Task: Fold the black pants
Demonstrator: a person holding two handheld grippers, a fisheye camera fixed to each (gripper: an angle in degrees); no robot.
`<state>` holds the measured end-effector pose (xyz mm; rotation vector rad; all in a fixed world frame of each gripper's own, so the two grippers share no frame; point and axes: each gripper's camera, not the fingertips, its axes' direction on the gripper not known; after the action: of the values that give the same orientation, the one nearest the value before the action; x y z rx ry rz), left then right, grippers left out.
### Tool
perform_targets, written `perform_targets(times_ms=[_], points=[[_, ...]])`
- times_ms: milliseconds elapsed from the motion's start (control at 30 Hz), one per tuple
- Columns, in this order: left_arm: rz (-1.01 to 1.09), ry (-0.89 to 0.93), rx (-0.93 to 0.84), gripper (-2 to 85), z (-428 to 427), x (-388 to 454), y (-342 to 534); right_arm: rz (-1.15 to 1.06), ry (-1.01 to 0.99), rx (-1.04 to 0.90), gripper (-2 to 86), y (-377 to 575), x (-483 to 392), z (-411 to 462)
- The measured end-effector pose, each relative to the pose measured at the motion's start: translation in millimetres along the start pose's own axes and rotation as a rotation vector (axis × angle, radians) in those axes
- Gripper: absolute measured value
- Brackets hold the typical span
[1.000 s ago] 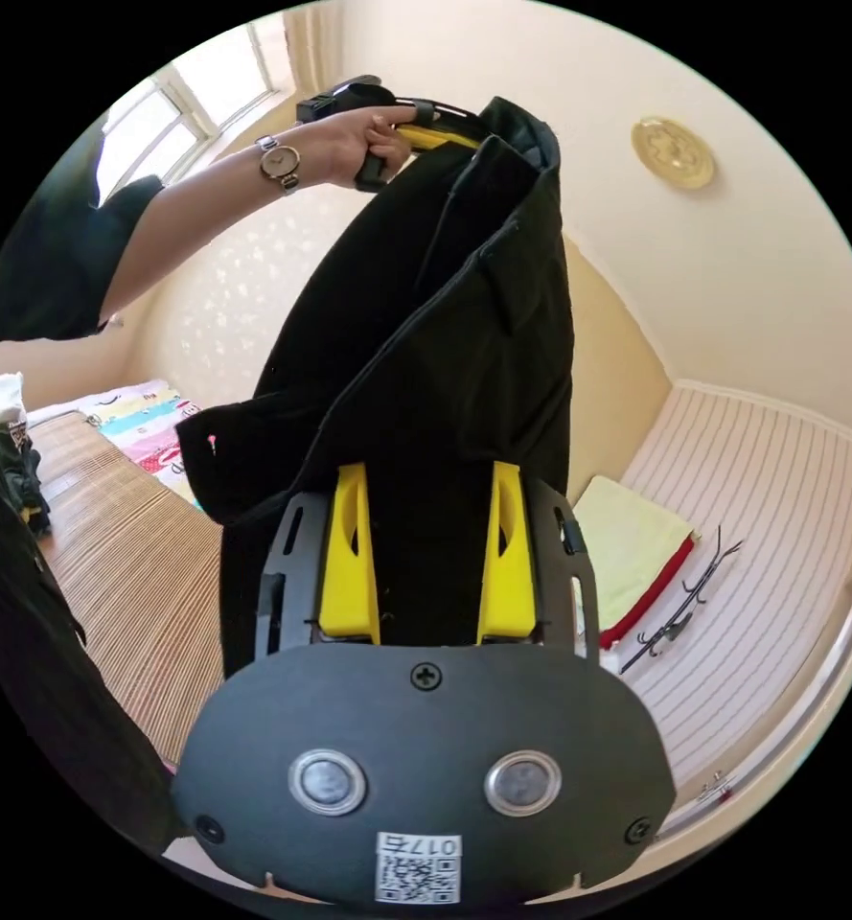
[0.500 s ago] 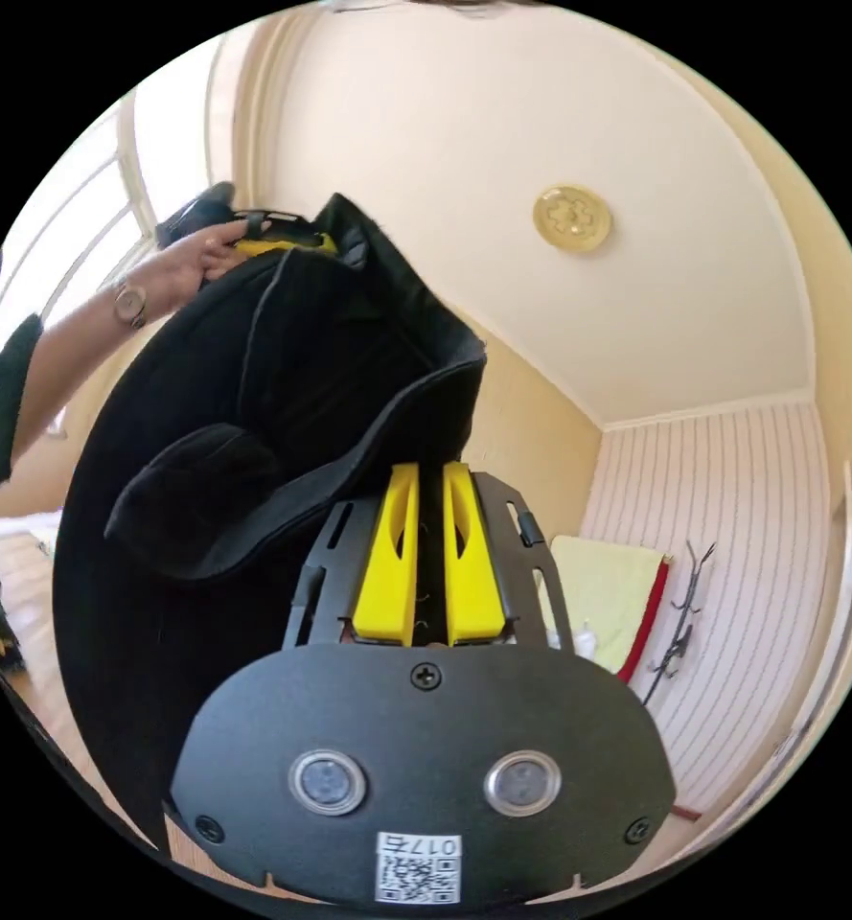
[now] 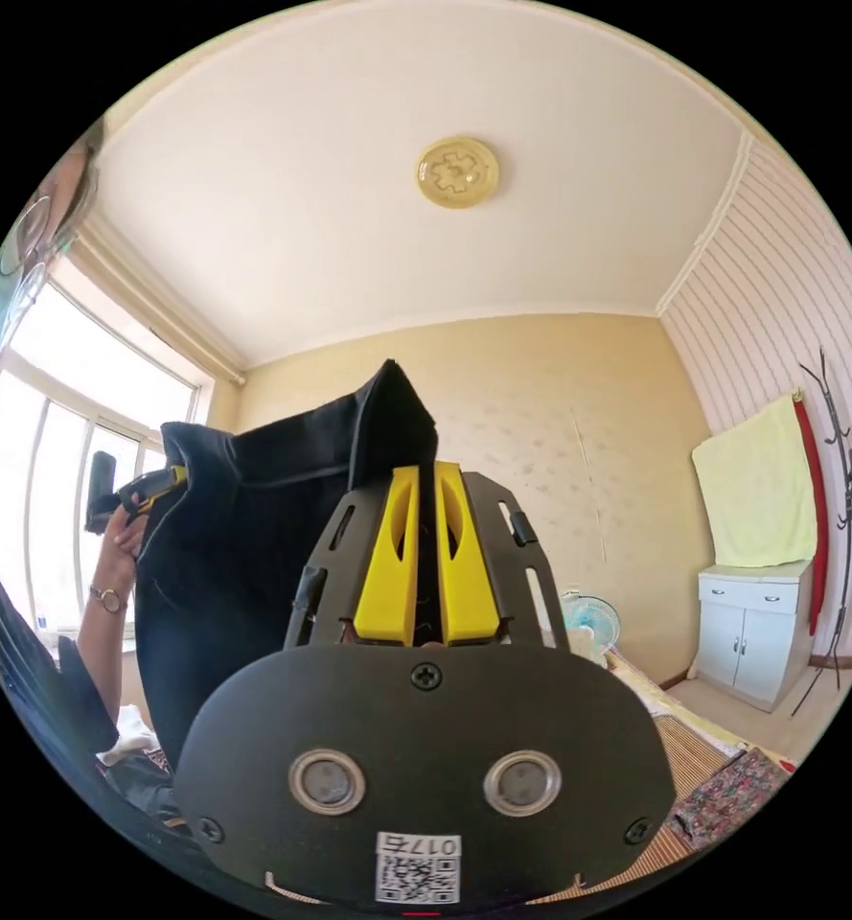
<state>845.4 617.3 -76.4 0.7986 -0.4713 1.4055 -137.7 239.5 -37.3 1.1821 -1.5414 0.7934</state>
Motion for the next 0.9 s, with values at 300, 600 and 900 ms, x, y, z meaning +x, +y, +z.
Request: perform_targets(times_ms=[300,600,900], points=[[-0.052,-0.152,0.099,3.5,-36.5,42.0,18.7,-0.076,-0.033,0.182,2.6,-8.9,-16.0,-5.5],[-0.2,-0.425,-0.292,6.6,155.8,-141.7,13.2,-0.084,0.14,-0.234,3.3,47.3,72.5,278.9],[-0.697,-0.622,-0.882,8.3,240.5,-310.3,302.4,0.014,0.275,-1.02,0.6,295.3,200.3,454.4]])
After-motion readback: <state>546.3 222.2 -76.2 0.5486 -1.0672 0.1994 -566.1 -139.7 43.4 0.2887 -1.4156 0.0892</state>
